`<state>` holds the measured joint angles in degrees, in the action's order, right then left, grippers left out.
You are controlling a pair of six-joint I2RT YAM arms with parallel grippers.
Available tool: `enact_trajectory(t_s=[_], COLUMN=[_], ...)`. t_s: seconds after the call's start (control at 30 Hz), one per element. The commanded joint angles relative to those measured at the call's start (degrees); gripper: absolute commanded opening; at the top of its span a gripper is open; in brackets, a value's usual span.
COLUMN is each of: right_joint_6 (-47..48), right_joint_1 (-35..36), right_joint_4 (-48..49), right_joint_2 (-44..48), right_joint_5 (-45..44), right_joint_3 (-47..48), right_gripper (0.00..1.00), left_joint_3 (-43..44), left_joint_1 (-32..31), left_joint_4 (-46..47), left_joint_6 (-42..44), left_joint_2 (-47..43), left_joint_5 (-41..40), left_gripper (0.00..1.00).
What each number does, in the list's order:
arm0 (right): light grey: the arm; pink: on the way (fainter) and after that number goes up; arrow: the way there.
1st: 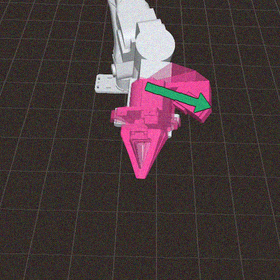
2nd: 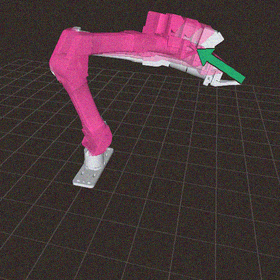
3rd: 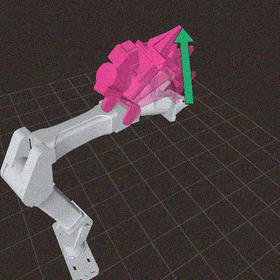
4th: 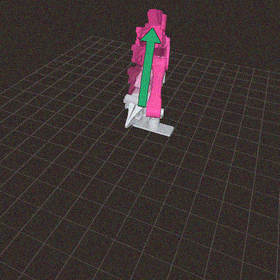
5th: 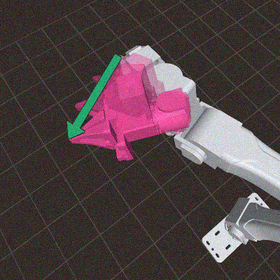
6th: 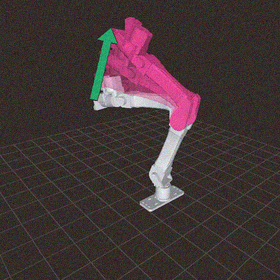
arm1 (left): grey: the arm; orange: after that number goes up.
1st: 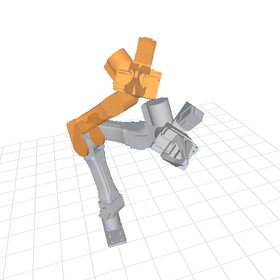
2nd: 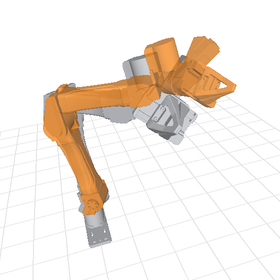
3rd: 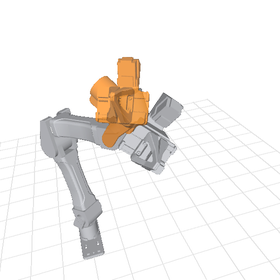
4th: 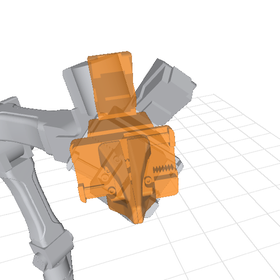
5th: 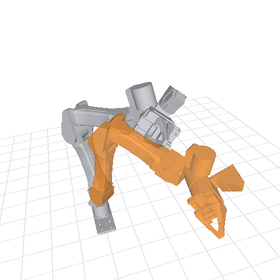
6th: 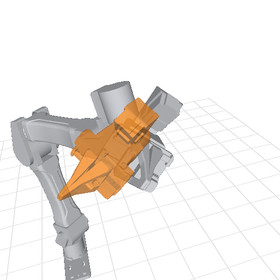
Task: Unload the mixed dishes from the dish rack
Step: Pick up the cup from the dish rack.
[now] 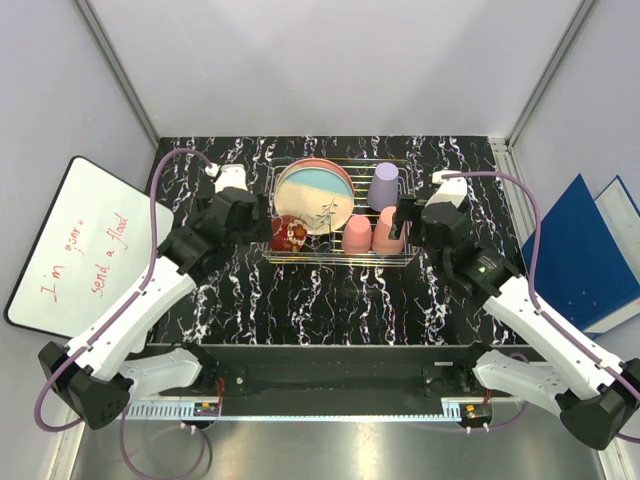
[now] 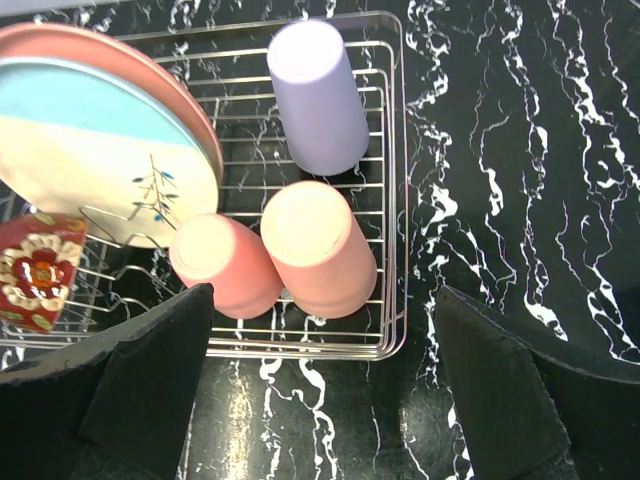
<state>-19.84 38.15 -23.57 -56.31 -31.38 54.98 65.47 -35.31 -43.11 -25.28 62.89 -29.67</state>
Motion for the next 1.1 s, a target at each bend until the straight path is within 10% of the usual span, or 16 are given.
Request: enact_trajectory(t_s=[0.0,0.9,1.07], right_joint_6=[-0.5,-3.7,-1.5], right_joint_1=[0.3,0.3,0.3], right_joint_4=[-1.6,7.1,2.0], right_joint_2=[0.9,-14.2,-20.1], right_joint_5=[-1.1,14.7,5.4], right_joint_3=[3.5,11.2,18.3], right_gripper=[1.00,0.92,0.97], left_joint_3=[1.0,-3.9,-5.7], left_joint_1=[-0.3,-0.3,-0.3], left_joint_4=[3.1,5.9,6.0], left_joint_6=[0.7,0.2,-0.6], left_joint_2=[-1.9,-4.9,-6.1], left_joint_5=[1.5,7.2,8.2], left_gripper=[0.99,0.99,0.99])
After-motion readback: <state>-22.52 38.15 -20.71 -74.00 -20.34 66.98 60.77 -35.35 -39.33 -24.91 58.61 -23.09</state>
